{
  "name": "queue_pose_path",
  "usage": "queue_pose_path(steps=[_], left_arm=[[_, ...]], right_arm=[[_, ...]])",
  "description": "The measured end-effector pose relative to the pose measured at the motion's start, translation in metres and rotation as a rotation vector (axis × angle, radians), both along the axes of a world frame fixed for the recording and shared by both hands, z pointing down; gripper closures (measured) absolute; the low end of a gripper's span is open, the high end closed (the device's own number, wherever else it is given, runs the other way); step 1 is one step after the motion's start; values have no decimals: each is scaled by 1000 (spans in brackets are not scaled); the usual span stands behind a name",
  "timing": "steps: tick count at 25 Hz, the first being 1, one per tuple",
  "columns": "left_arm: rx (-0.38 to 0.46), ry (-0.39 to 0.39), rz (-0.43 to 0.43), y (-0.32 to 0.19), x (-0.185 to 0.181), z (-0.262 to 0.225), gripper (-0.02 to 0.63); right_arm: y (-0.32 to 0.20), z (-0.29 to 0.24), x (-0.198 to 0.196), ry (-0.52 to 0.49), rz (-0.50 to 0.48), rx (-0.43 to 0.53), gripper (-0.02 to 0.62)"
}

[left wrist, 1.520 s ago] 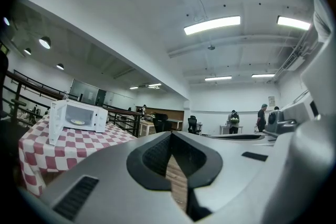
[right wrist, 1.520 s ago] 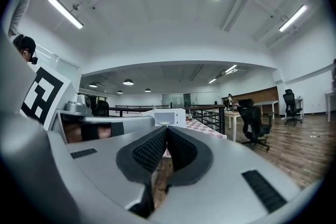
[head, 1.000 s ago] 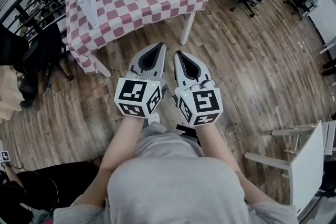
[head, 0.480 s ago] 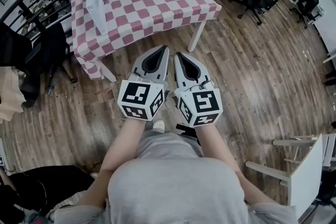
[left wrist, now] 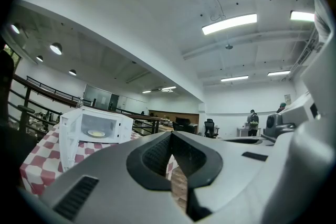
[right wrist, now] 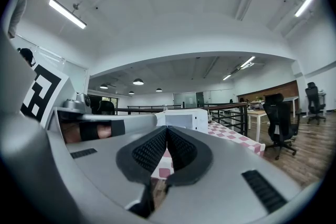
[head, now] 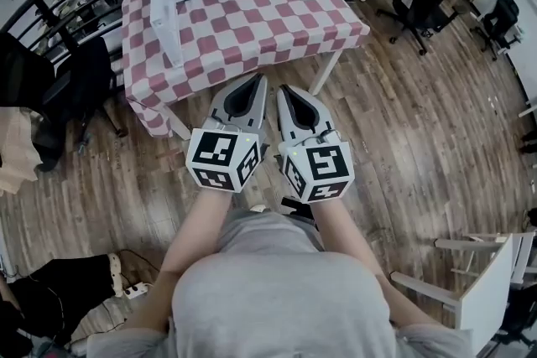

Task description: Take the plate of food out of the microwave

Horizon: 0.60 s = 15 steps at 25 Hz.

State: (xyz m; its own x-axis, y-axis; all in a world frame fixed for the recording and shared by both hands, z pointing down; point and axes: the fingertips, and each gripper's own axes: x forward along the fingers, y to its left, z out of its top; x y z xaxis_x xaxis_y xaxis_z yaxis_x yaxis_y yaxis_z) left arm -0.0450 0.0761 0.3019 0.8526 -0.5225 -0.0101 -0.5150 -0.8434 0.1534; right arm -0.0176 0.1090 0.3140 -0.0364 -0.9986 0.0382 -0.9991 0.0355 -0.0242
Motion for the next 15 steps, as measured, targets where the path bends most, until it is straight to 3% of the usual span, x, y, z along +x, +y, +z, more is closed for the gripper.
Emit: queue_pose_path(steps=[15], left_arm=[[-33,4,-57,-46,1,11,603]], right_arm=[[-44,9,5,-7,-46,-15,569]])
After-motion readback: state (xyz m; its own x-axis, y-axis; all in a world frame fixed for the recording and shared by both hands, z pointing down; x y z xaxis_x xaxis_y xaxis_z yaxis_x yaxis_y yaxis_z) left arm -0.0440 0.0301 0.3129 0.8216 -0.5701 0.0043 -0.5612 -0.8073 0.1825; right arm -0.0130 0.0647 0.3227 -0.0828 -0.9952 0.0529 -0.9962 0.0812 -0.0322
